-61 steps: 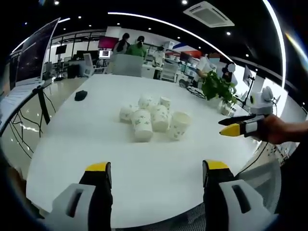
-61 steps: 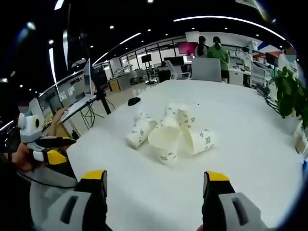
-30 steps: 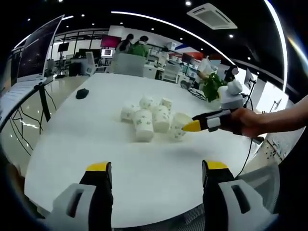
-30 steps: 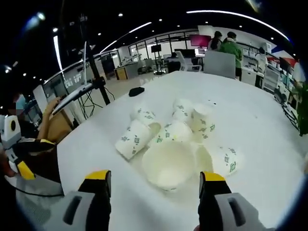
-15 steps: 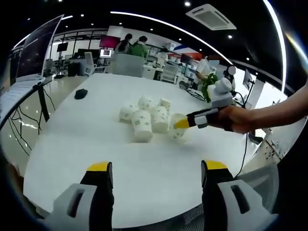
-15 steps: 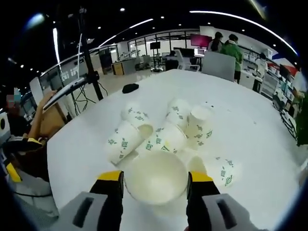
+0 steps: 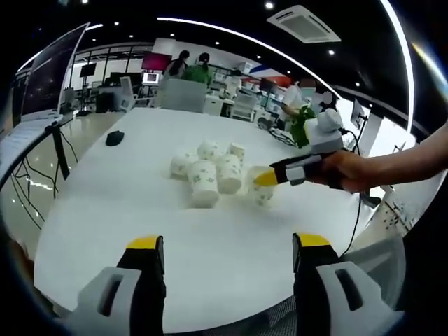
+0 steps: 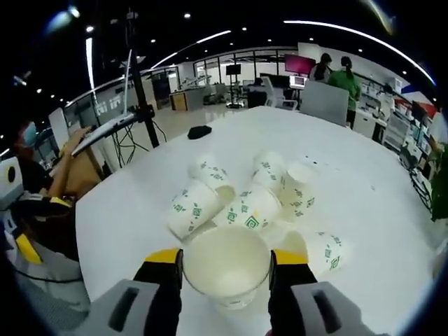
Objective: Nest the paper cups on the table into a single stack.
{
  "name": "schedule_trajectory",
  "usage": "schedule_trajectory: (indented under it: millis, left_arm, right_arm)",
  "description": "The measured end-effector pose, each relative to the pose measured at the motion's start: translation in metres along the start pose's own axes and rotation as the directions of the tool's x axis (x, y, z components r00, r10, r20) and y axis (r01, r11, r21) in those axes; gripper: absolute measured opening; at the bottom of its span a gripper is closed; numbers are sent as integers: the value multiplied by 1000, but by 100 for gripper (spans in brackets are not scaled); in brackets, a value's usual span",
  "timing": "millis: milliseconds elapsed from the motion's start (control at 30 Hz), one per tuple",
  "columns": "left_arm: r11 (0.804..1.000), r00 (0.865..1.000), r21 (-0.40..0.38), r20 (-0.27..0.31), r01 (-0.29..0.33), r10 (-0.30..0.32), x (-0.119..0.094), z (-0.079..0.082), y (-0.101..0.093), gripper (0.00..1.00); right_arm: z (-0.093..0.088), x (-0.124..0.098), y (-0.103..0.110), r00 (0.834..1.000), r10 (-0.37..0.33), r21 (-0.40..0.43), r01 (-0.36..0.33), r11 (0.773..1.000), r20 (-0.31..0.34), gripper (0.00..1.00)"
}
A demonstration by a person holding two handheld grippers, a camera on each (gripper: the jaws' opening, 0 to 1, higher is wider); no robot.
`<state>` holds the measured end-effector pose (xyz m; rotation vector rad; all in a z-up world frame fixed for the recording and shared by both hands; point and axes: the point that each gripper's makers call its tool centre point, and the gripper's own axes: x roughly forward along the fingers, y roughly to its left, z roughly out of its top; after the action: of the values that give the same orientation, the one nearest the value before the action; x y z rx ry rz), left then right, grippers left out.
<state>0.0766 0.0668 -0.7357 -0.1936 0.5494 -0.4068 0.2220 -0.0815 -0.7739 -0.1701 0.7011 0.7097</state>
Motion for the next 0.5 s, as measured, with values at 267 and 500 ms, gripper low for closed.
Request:
schedule_trajectory:
  millis: [267,500]
  left_arm:
    - [1000,1000,0,14,4,-4,-1,3,0,74]
    - [999,1000,21,5,26,-26,-1,2,-6,74]
  right_arm:
    - [-5,-12,36,999,49,-32,-48,998,12,47]
    - [-23,-13,61,997,82,-36,-83,996,-7,47]
